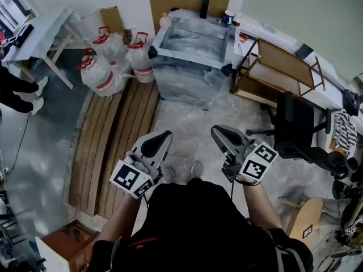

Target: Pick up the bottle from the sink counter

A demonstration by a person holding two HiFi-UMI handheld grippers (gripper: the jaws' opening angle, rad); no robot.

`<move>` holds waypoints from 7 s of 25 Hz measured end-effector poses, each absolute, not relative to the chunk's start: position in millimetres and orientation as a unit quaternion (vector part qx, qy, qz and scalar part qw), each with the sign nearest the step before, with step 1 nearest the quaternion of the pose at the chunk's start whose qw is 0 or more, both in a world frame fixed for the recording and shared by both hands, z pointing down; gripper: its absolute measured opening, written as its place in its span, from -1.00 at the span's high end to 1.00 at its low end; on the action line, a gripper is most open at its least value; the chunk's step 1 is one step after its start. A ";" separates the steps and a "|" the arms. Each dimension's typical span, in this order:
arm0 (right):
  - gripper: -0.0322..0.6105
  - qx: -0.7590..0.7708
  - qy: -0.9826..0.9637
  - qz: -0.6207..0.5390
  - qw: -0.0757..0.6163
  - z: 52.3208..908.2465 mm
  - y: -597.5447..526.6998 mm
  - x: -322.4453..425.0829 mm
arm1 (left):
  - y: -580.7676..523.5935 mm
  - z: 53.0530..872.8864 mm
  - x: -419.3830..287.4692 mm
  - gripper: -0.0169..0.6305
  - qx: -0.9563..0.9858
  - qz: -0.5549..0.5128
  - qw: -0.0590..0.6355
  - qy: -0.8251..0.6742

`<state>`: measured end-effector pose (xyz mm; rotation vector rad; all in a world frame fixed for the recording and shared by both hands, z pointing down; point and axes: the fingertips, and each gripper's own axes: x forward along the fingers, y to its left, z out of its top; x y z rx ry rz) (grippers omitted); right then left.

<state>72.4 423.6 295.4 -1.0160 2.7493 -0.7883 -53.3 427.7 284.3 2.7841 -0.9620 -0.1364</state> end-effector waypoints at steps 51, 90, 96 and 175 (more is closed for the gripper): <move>0.89 -0.327 0.900 -0.280 0.072 323.4 264.3 168.8 | 277.9 307.6 11.7 0.89 0.923 -0.047 0.084 -0.373; 0.89 -0.396 0.850 -0.346 0.022 375.8 -86.2 38.5 | -107.0 358.8 -114.1 0.89 0.940 -0.009 0.146 -0.308; 0.89 -0.391 0.851 -0.350 0.021 378.1 -105.6 39.1 | -124.6 364.2 -111.8 0.89 0.936 -0.011 0.157 -0.315; 0.89 -0.314 0.847 -0.425 -0.061 523.2 -264.8 79.7 | -373.5 523.3 -27.0 0.45 0.927 0.104 0.052 -0.356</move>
